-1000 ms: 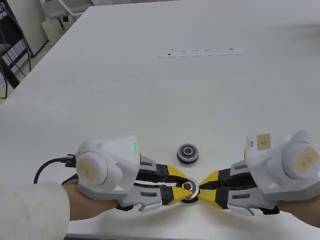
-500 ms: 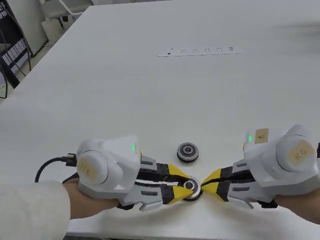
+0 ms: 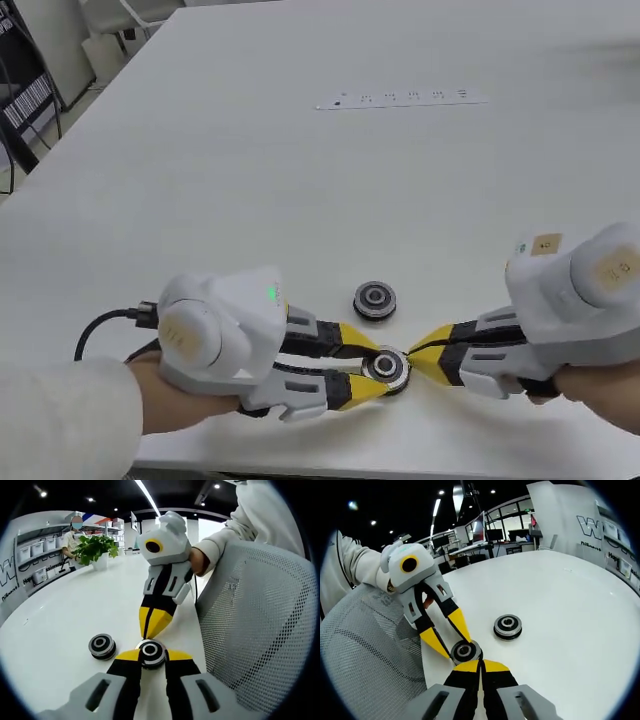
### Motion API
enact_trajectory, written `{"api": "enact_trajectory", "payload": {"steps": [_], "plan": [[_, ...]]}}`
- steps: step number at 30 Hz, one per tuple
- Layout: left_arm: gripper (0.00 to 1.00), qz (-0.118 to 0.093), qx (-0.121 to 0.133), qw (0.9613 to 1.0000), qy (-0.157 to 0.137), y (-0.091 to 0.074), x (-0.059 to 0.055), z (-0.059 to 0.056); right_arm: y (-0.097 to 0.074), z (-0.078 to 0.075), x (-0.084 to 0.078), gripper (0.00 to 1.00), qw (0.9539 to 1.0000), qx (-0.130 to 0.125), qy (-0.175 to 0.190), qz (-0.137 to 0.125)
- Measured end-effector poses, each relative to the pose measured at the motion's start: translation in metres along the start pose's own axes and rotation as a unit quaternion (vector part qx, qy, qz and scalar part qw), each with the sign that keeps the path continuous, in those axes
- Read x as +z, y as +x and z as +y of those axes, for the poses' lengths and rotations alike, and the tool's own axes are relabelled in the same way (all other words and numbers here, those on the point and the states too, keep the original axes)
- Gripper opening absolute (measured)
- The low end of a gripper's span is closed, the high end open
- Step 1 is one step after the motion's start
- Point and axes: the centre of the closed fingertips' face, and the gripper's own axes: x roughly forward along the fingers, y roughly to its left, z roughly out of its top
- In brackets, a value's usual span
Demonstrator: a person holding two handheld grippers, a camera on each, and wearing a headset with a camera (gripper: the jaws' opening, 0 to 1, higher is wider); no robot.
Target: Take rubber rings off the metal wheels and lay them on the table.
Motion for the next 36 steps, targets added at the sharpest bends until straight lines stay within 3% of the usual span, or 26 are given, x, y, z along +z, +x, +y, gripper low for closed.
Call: {"api": "enact_trajectory", "payload": {"steps": [6, 9, 10, 15, 17, 18, 22, 24, 25, 27, 31, 34, 36], "plan": [[0.07, -0.003, 0.009, 0.9992, -0.039, -0.003, -0.001, 0.006, 0.000, 0.002, 0.000, 0.00, 0.9998, 0.007, 0.020, -0.003], [0.07, 0.001, 0.006, 0.9999, -0.010, 0.000, -0.001, 0.003, 0.000, 0.003, 0.000, 0.00, 0.9995, 0.010, 0.031, -0.006], [0.07, 0.000, 0.007, 0.9999, -0.015, 0.000, 0.000, 0.003, 0.000, 0.002, 0.000, 0.00, 0.9994, 0.009, 0.032, -0.010], [0.07, -0.001, 0.007, 0.9998, -0.018, 0.000, -0.001, 0.004, 0.003, 0.002, -0.002, 0.00, 0.9996, 0.003, 0.021, -0.017], [0.07, -0.002, 0.008, 0.9998, -0.018, 0.000, 0.000, 0.005, 0.003, 0.001, -0.001, 0.00, 0.9997, -0.002, -0.014, -0.020], [0.07, -0.001, 0.008, 0.9998, -0.018, 0.000, 0.000, 0.005, 0.004, 0.003, -0.003, 0.00, 0.9999, -0.001, 0.003, -0.015], [0.07, -0.002, 0.007, 0.9998, -0.018, 0.000, 0.000, 0.005, 0.005, 0.003, -0.006, 0.00, 0.9999, 0.008, 0.001, 0.014], [0.07, -0.002, 0.008, 0.9998, -0.017, 0.000, 0.000, 0.005, 0.005, 0.003, -0.007, 0.00, 0.9996, 0.005, -0.023, 0.018], [0.07, -0.002, 0.007, 0.9998, -0.017, 0.000, 0.000, 0.005, 0.004, 0.004, -0.007, 0.00, 0.9997, 0.006, -0.014, 0.021], [0.06, -0.002, 0.006, 0.9998, -0.016, 0.000, 0.000, 0.004, 0.003, 0.007, -0.010, 0.00, 0.9986, 0.014, 0.039, 0.034], [0.06, 0.000, 0.005, 0.9999, -0.014, -0.001, 0.000, 0.004, -0.002, 0.005, -0.006, 0.00, 0.9906, 0.031, 0.133, 0.007], [0.06, 0.000, 0.005, 0.9999, -0.014, -0.001, 0.000, 0.004, -0.004, 0.007, -0.004, 0.00, 0.9841, 0.043, 0.172, -0.005], [0.06, 0.000, 0.005, 0.9999, -0.014, -0.001, 0.000, 0.004, -0.004, 0.009, -0.003, 0.00, 0.9844, 0.045, 0.170, -0.007]]}}
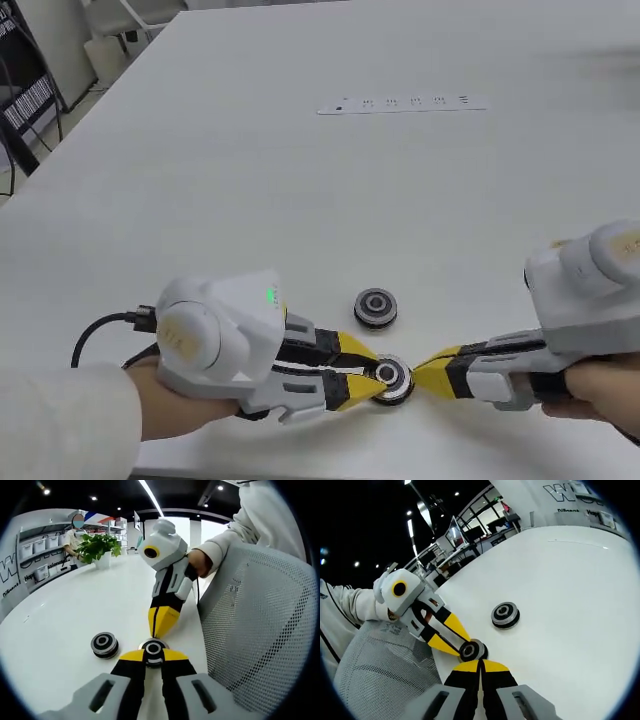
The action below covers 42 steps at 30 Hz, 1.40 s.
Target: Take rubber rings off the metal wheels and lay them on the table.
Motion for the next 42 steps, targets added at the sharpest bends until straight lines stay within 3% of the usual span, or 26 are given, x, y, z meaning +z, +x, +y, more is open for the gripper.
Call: {"api": "enact_trajectory", "payload": {"steps": [3, 4, 5, 7, 15, 21, 25, 34, 39, 42], "plan": [[0.06, 0.000, 0.001, 1.0000, 0.000, 0.000, 0.000, 0.000, -0.002, 0.001, 0.004, 0.00, 0.9998, 0.006, 0.017, -0.009], [0.06, -0.001, 0.001, 1.0000, 0.000, 0.000, 0.000, 0.000, -0.002, 0.005, 0.008, 0.00, 0.9992, 0.018, 0.029, -0.022], [0.06, -0.001, 0.002, 1.0000, -0.001, 0.000, 0.000, 0.001, -0.002, 0.008, 0.007, 0.00, 0.9985, 0.025, 0.046, -0.018], [0.06, -0.001, 0.002, 1.0000, -0.001, 0.000, 0.000, 0.001, -0.001, 0.010, 0.007, 0.00, 0.9994, 0.018, 0.026, -0.017], [0.06, -0.003, 0.002, 1.0000, 0.003, -0.001, 0.000, 0.001, 0.001, 0.017, 0.010, 0.00, 0.9992, 0.030, 0.021, -0.018], [0.06, -0.004, 0.004, 1.0000, 0.001, 0.000, 0.000, 0.001, 0.001, 0.035, 0.021, 0.00, 0.9967, 0.070, 0.018, -0.037], [0.06, -0.004, 0.004, 1.0000, 0.000, 0.000, 0.001, 0.001, 0.003, 0.019, 0.011, 0.00, 0.9994, 0.025, -0.022, -0.007], [0.07, -0.001, 0.011, 0.9999, -0.010, 0.000, 0.001, 0.001, 0.002, 0.011, 0.011, 0.00, 0.9997, 0.020, 0.001, -0.015], [0.08, 0.012, 0.006, 0.9964, -0.084, 0.000, 0.002, 0.001, 0.002, 0.011, 0.013, 0.00, 0.9997, 0.019, -0.002, -0.018], [0.12, 0.022, 0.004, 0.9967, -0.078, -0.001, 0.003, 0.000, 0.002, 0.011, 0.012, 0.00, 0.9997, 0.018, -0.001, -0.017]]}}
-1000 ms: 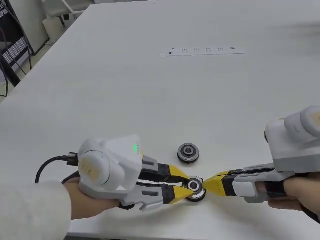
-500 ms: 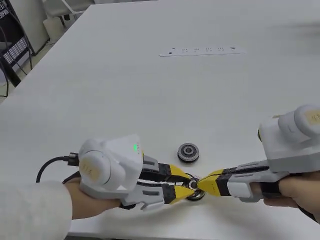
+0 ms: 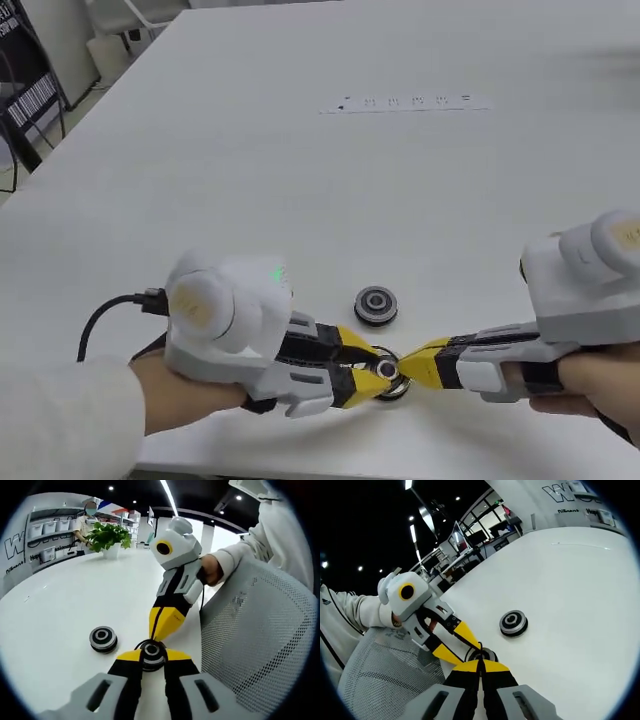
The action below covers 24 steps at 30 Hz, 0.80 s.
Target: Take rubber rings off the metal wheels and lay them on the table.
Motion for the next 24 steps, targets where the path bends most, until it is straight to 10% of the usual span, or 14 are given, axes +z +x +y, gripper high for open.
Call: {"api": "enact_trajectory", "payload": {"steps": [24], "plan": [[0.41, 0.018, -0.030, 0.9965, 0.076, -0.036, 0.031, -0.021, -0.014, -0.002, 0.007, 0.00, 0.9995, -0.024, -0.021, -0.006]]}}
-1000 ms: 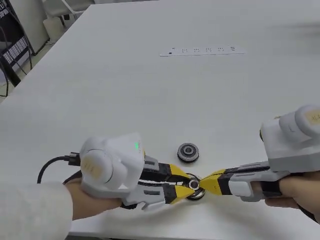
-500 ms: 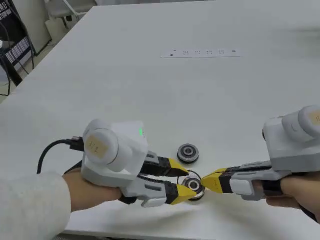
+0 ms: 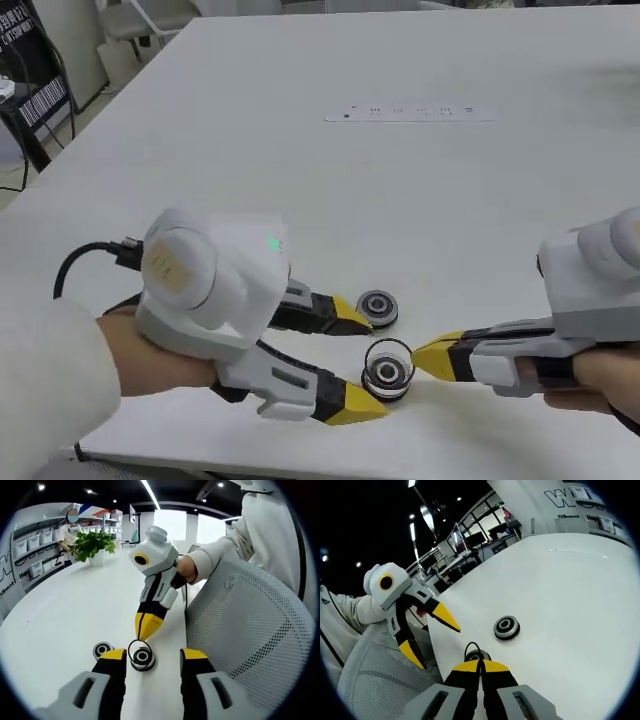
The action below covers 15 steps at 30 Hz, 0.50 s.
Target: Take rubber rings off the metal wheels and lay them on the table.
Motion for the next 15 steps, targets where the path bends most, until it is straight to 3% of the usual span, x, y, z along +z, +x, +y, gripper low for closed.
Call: {"api": "enact_trajectory", "payload": {"steps": [7, 15], "plan": [[0.59, 0.004, 0.025, 0.9997, 0.006, -0.033, 0.006, 0.008, -0.005, 0.002, 0.003, 0.00, 1.0000, -0.001, -0.009, -0.002], [0.67, -0.002, 0.071, 0.9974, -0.011, -0.071, 0.002, 0.017, -0.010, 0.000, 0.007, 0.00, 0.9999, -0.006, -0.010, -0.006]]}}
